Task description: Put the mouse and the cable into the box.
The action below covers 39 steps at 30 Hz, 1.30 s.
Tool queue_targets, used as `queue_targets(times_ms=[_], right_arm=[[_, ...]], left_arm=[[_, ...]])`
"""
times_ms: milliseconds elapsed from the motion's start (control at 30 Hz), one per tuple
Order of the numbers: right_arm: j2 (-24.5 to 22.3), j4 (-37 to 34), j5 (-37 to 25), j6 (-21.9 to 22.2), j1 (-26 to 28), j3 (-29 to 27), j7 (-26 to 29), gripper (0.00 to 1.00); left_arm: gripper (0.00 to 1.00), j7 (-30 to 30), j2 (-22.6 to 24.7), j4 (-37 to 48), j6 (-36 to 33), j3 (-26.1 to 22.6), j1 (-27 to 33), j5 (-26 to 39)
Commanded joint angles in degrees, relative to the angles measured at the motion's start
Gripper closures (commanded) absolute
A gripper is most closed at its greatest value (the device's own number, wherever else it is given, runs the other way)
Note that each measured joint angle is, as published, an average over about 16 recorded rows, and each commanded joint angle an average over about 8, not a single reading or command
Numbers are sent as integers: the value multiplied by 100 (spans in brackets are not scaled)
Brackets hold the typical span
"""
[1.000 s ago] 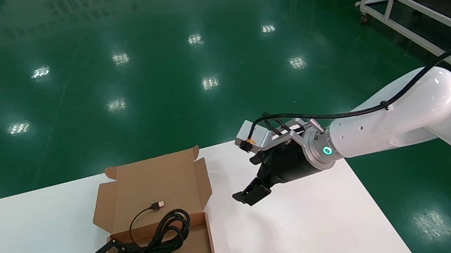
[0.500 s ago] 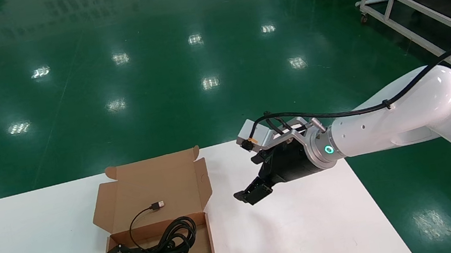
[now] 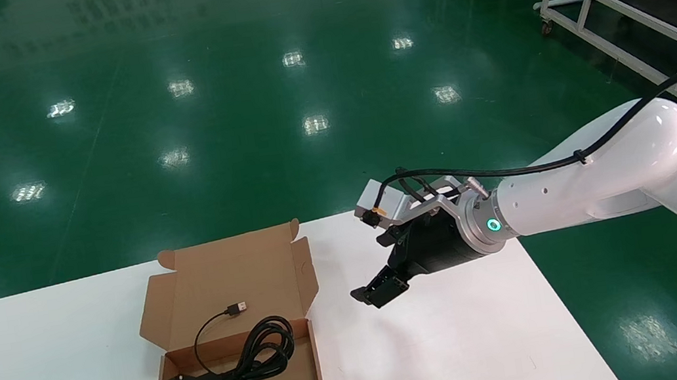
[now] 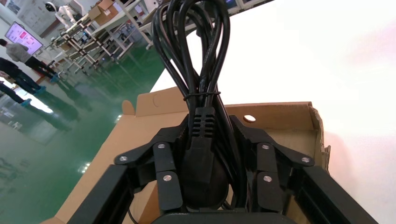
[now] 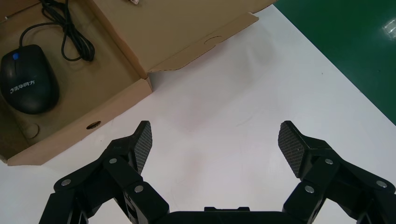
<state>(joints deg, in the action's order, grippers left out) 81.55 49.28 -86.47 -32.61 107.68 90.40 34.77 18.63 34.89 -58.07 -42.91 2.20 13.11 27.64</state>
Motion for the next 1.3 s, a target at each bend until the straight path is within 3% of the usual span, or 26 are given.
queue_targets(times_ms=[33,233,733,1033,1300], right_arm=[[109,62,142,-77,11,-9,-81,100],[72,242,915,-612,69,-83,-102,100],[-611,553,2602,-1806,-330,27,156,100],[-911,561,2927,-2259,-737,261,388,100],[-990,218,2890,-2316,-1003,369,275,100]], left_arm=[[100,45,44,-55,49,52,-68,-40],[100,152,180,-250,154,101,-194,-87],[100,224,346,-572,252,68,-379,-64],[100,273,373,-671,238,56,-426,-41],[100,315,346,-749,210,161,-598,-75]])
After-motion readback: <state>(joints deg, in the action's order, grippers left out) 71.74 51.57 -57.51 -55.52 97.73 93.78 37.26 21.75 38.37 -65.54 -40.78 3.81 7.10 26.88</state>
